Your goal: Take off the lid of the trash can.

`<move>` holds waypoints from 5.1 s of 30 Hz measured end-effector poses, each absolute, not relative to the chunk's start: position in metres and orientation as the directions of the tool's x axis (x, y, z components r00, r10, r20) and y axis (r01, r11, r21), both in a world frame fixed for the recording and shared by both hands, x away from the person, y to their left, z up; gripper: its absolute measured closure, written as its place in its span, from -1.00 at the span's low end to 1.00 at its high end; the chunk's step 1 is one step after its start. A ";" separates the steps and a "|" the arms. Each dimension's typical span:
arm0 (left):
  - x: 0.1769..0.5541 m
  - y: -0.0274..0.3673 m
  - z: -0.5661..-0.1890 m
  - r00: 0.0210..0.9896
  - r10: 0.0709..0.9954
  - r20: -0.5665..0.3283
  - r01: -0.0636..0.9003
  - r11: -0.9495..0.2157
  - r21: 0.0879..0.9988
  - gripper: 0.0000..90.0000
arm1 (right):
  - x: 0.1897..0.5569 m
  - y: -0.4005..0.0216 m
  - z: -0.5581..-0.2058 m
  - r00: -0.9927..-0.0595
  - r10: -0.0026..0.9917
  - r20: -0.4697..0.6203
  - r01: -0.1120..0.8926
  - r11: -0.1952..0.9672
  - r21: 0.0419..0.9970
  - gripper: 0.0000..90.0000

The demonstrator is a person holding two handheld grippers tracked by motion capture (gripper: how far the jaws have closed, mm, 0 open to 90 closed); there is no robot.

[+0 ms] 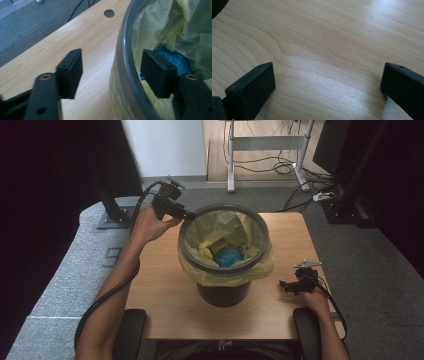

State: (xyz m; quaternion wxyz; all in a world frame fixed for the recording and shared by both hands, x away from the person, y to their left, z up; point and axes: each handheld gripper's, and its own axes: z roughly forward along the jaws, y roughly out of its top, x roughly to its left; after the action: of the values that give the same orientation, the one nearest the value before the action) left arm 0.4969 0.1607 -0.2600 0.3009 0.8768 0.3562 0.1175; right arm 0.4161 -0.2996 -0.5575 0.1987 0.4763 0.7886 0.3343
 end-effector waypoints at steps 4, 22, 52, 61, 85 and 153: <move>0.499 0.152 -0.263 0.723 0.691 0.015 0.556 -0.594 0.581 0.08 | 0.416 -0.299 -0.557 -0.469 0.883 0.005 0.618 0.324 0.716 -1.00; 0.500 0.145 -0.252 0.703 0.707 -0.075 0.607 -0.541 0.582 0.74 | 0.416 -0.299 -0.557 -0.474 0.881 0.005 0.616 0.328 0.716 -1.00; 0.497 0.242 -0.252 0.569 0.809 -0.148 0.708 -0.391 0.588 0.74 | 0.415 -0.299 -0.558 -0.473 0.881 0.004 0.616 0.327 0.717 -1.00; 0.493 0.271 -0.255 0.525 0.837 -0.151 0.729 -0.351 0.588 0.74 | 0.415 -0.299 -0.558 -0.472 0.882 0.004 0.616 0.327 0.717 -1.00; 0.474 0.347 -0.261 0.411 0.897 -0.162 0.768 -0.245 0.591 0.74 | 0.414 -0.298 -0.557 -0.470 0.883 0.005 0.618 0.325 0.716 -1.00; 0.464 0.399 -0.412 0.239 0.951 -0.196 0.801 -0.079 0.593 0.74 | 0.414 -0.298 -0.557 -0.469 0.883 0.003 0.617 0.325 0.716 -1.00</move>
State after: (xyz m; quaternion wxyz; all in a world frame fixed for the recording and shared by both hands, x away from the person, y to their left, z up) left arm 0.4640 0.3990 -0.4124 0.3076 0.7244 0.6048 0.1217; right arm 0.4143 -0.2984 -0.5575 0.1991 0.4752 0.7893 0.3340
